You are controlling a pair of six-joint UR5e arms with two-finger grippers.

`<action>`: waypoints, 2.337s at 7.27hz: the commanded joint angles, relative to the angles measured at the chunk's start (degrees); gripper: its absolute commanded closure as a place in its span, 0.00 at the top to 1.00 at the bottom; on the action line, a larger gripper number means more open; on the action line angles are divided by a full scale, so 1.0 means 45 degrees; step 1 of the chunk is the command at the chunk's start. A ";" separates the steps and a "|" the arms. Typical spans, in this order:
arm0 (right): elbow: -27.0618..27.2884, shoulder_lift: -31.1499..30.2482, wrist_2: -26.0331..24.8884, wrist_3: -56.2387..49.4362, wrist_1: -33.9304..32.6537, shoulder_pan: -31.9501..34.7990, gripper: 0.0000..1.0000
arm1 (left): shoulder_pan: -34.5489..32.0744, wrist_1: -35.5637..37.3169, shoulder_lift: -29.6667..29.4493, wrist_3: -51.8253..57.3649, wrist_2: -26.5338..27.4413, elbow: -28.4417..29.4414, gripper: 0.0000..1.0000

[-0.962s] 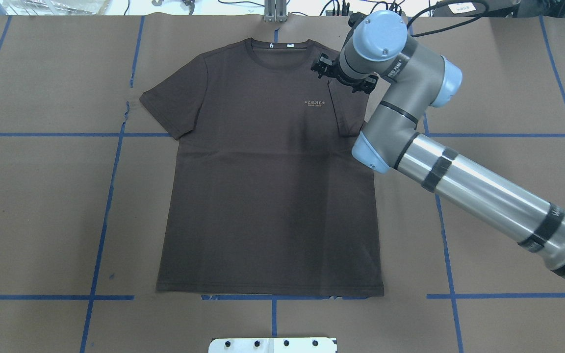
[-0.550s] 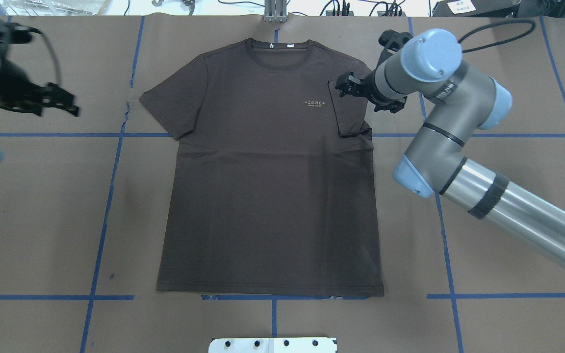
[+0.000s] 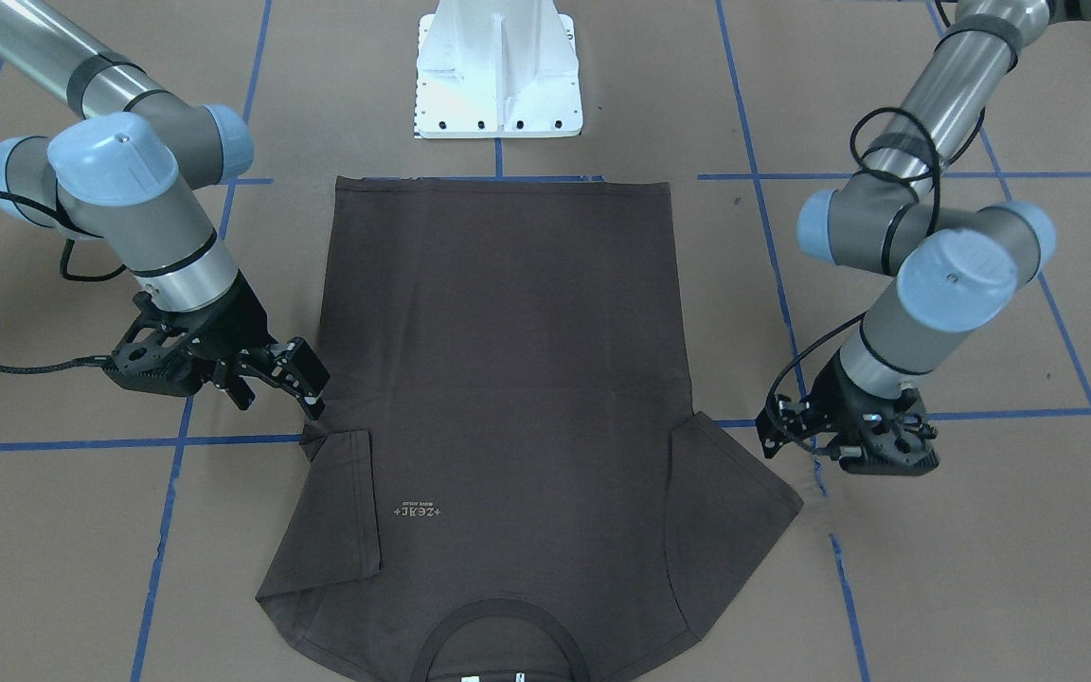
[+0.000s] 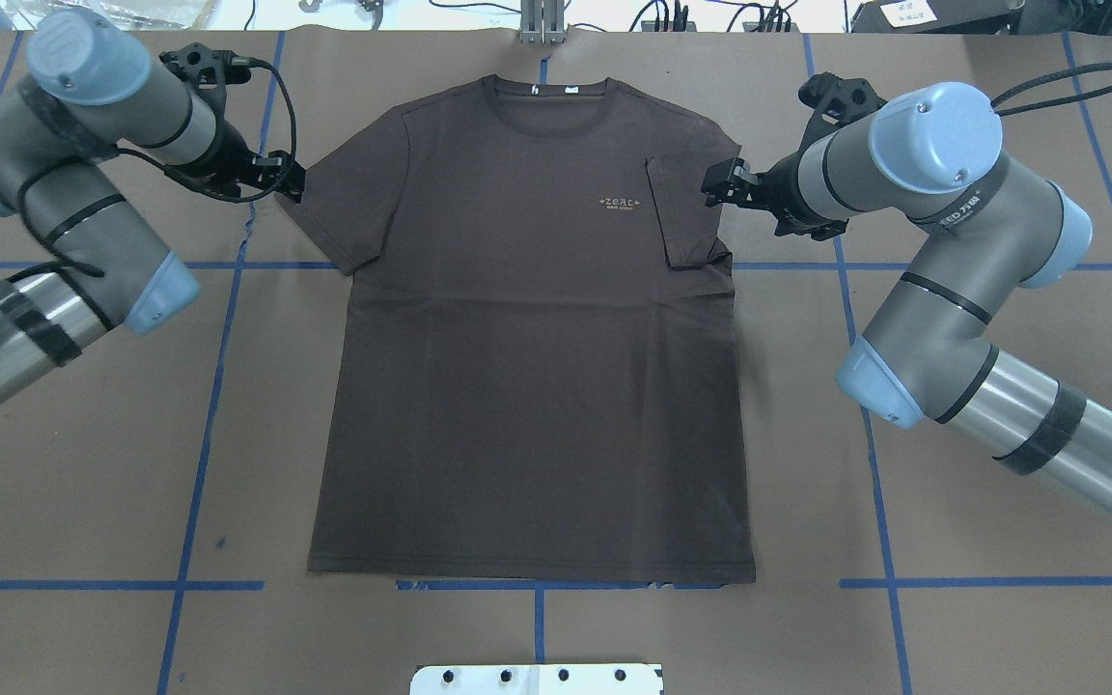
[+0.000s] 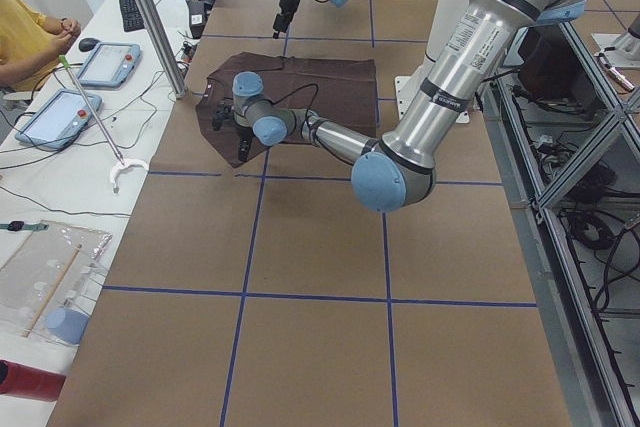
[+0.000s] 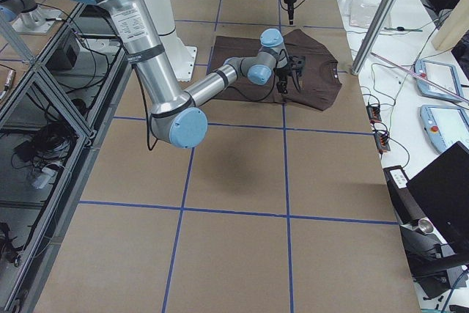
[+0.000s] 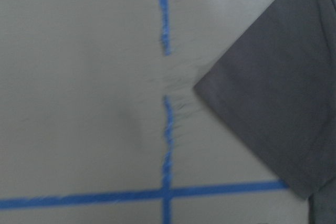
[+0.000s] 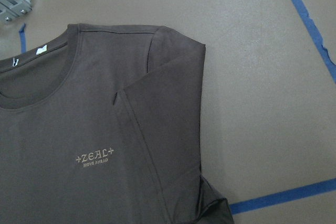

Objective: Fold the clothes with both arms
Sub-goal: 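Reach the left gripper to the opposite shoulder while the right gripper holds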

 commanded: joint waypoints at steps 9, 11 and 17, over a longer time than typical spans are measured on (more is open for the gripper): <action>0.0043 -0.0105 -0.0056 -0.0170 -0.0026 -0.0033 1.00 | 0.0413 -0.0860 -0.1109 -0.0227 0.1327 0.2470 0.43; 0.0004 -0.0085 -0.0056 -0.0151 -0.0006 -0.0052 1.00 | 0.0413 -0.0842 -0.1188 -0.0247 0.1327 0.2511 0.00; 0.0043 -0.0085 -0.0076 0.0025 -0.0006 -0.0150 1.00 | 0.0548 -0.0020 -0.2414 -0.2635 0.0175 0.1241 0.00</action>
